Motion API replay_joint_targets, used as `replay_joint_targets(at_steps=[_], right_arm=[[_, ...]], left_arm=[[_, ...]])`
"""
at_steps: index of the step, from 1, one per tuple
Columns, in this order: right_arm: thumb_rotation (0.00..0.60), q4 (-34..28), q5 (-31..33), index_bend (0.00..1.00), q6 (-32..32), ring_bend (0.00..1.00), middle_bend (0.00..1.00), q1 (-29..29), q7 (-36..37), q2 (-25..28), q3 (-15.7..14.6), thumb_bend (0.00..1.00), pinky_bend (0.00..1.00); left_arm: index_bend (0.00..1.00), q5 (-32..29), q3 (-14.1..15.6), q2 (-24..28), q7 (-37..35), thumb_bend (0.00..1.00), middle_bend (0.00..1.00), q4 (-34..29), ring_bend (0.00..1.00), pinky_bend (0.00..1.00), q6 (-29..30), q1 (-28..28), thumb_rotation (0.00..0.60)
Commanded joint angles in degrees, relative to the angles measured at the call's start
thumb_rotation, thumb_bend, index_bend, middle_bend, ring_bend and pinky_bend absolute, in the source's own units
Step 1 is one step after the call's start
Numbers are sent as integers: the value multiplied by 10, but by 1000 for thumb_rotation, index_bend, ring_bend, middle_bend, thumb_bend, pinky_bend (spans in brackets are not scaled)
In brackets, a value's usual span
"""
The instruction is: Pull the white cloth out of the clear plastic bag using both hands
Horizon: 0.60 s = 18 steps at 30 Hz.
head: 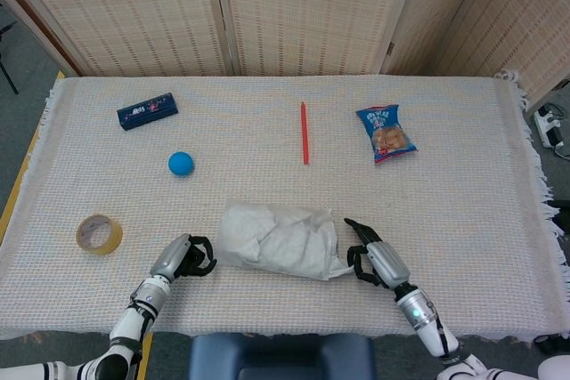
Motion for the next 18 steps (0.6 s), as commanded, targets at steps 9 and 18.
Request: replay_joint_targets(at_steps=[9,18], right_arm=[[600,-31,-4,686,28,0,20,-9,-1,59,2,842,0],[600,-47,4,687,47,0,21,-25,-4,120,3,843,0]], left_arm=[[715,-6,-6,-2,-10,862,1000,31,1000,1000,-9,-2,599],[717,-6,-9,8,-18,862,1000,52,1000,1000,-11,3,600]])
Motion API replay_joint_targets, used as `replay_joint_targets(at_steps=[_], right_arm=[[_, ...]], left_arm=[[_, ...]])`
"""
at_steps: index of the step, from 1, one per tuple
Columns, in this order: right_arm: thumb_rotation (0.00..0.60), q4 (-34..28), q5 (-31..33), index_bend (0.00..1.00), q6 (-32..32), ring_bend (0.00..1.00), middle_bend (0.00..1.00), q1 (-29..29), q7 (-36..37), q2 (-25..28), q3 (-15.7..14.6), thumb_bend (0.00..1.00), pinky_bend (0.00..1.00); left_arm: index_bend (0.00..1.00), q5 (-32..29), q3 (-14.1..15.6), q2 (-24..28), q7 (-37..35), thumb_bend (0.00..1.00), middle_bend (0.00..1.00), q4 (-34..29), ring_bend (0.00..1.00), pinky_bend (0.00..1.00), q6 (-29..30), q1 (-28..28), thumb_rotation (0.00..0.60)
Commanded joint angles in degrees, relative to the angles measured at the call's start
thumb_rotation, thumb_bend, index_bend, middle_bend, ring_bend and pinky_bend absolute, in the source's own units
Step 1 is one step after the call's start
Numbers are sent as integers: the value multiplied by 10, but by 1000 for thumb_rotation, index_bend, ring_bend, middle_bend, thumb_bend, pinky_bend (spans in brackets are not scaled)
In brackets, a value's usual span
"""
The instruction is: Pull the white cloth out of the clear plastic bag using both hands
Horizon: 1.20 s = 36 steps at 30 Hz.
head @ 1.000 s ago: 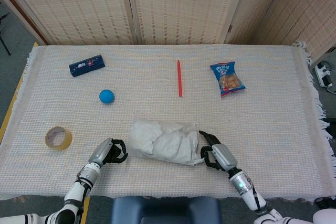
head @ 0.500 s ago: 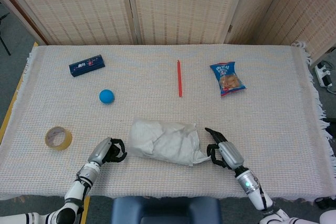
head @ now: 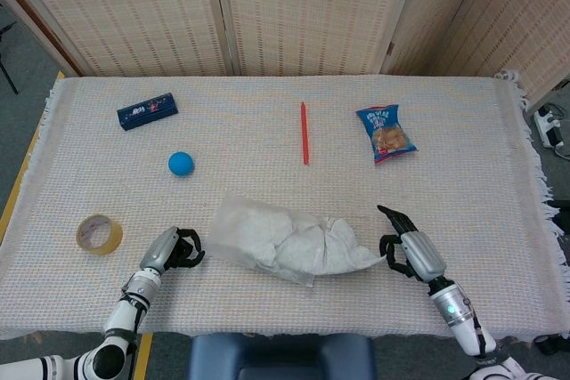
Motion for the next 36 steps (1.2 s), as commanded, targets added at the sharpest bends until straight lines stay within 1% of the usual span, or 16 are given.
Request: replay_joint_targets(at_steps=[1,8,16,22,26,30,34,36], right_arm=[[600,-7,4,687,9,0,21,-8,4,21,1,843,0],[600,-5,9,687,38,0,21,-26,12,63,7,843,0],[600,23,46,686,44,0,22,-40,34,99,32,843,0],[600,56,82,686,26,0,24,-41,55,111,58,842,0],[600,84,100,687,26,0,24,-44,57,112,74,842,0],[600,102,118,686,26,0,24,-51,77,119,90,843,0],[600,107,124,687,19,0,24,-55,93,126,96,843,0],[600,108,119,677,16,0,24,-55,95,125,93,843,0]], left_arm=[[717,1,0,3,-2,862,1000,5,1000,1000,0,2,600],[717,2,-5,22,-8,862,1000,22,1000,1000,1,8,599],[717,4,-18,53,-27,862,1000,51,1000,1000,5,20,599],[717,11,-17,72,-40,862,1000,78,1000,1000,4,34,600],[717,25,-13,81,-52,861,1000,93,1000,1000,16,49,600],[717,42,-13,87,-64,857,1000,110,1000,1000,27,61,600],[714,55,-11,94,-75,850,1000,111,1000,1000,28,70,600],[691,63,-9,95,-79,825,1000,111,1000,1000,29,74,600]])
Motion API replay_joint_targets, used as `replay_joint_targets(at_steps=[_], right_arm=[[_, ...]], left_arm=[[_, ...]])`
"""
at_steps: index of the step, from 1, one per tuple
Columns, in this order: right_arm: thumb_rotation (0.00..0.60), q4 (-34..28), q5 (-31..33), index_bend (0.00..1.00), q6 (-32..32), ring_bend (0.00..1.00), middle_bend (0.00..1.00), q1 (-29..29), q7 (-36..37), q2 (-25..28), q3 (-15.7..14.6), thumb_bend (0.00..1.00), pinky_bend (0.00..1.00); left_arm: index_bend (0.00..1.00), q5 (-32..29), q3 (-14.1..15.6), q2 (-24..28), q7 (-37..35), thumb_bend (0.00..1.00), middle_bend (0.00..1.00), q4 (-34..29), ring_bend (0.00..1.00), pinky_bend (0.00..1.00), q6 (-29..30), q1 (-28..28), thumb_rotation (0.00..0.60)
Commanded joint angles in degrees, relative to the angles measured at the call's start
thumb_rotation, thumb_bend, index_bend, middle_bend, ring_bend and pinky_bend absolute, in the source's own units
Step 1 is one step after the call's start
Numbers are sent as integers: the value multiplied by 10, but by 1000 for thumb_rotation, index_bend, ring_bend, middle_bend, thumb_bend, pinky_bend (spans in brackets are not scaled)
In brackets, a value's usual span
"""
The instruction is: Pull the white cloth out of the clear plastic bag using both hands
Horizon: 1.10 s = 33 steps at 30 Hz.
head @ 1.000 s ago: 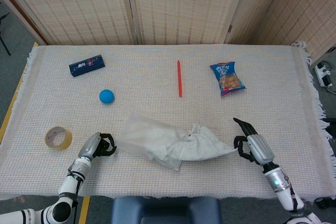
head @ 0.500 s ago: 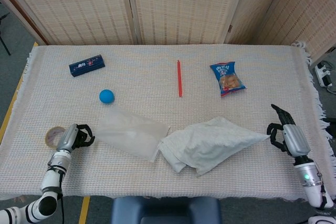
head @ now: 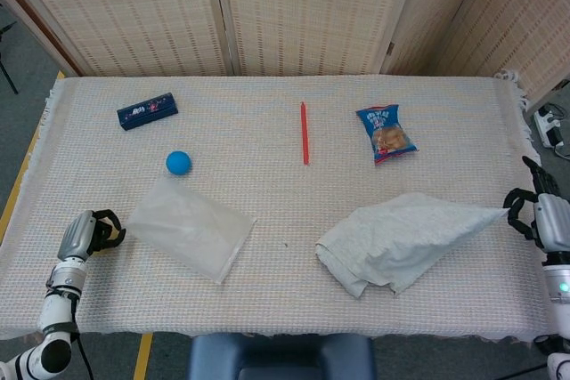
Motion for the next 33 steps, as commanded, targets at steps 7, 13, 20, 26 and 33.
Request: replay_joint_targets(at_steps=[7,13,20,26,33], right_arm=[[600,-13,-39,42,2,0,0,-1,11,9,-18,499,0],[600,-70,-65,0,16,0,0,-9,-71,57,-36,300,0],[600,-225,-86,0,36,0,0,-31,-247,123,-63,228,0],[600,-326,-103,0,92,0,0,-63,-405,123,-75,171,0],[600,-324,-109,0,144,0,0,-99,-452,91,-80,161,0]], left_arm=[[271,49,20,17,8,405,978,-24,935,1000,-7,6,468],[94,127,46,36,68,228,430,-47,436,671,43,12,425],[95,253,88,43,130,203,133,-48,71,214,156,45,431],[104,311,122,50,135,191,87,-42,10,161,247,102,485],[100,333,137,76,81,122,78,-40,7,160,308,155,499]])
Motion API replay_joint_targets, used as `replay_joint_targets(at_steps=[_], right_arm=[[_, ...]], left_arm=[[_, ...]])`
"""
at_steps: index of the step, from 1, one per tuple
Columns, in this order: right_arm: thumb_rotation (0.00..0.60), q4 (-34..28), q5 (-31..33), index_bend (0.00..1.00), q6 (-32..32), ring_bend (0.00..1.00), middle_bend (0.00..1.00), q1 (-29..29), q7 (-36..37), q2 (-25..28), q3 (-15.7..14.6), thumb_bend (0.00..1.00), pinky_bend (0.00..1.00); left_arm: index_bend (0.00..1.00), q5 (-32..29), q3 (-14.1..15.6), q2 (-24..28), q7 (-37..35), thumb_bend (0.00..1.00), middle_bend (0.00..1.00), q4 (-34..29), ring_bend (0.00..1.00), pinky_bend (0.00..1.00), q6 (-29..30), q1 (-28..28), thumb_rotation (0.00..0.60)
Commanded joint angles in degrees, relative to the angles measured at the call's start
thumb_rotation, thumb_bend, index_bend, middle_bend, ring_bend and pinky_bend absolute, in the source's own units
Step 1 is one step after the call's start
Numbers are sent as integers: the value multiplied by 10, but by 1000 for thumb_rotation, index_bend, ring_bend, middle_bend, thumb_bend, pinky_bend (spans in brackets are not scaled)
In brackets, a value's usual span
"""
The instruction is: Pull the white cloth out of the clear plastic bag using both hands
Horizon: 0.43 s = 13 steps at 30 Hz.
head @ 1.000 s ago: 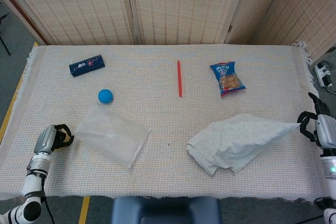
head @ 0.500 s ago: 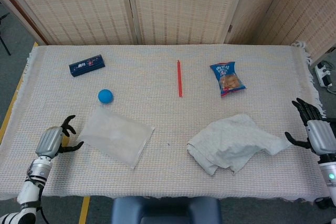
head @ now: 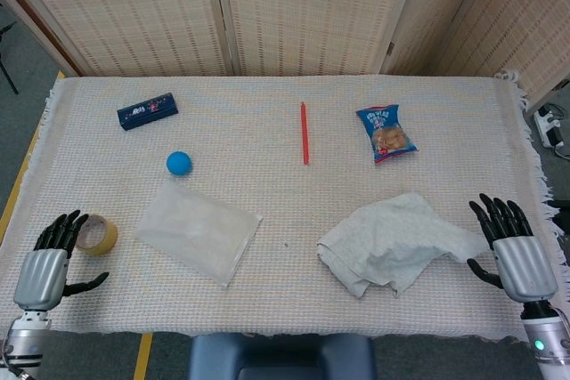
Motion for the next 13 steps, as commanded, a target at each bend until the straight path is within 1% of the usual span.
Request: replay_joint_targets(at_steps=[1,4,13], right_arm=[[600,3,-1,0,3,0,0,-12,-9,-11,-7,160,0],[600,5,2,0,-5,0,0,-9,11,-8,-3,158,0],[600,7,1,0,-10,0,0,-9,28,-5,2,158,0]], left_arm=[[99,30,13,28,-39,121,77,-11,7,160,13,12,500],[96,55,13,36,-47,117,77,-9,6,159,31,17,499],[96,49,6,41,-38,117,78,-10,4,157,17,22,498]])
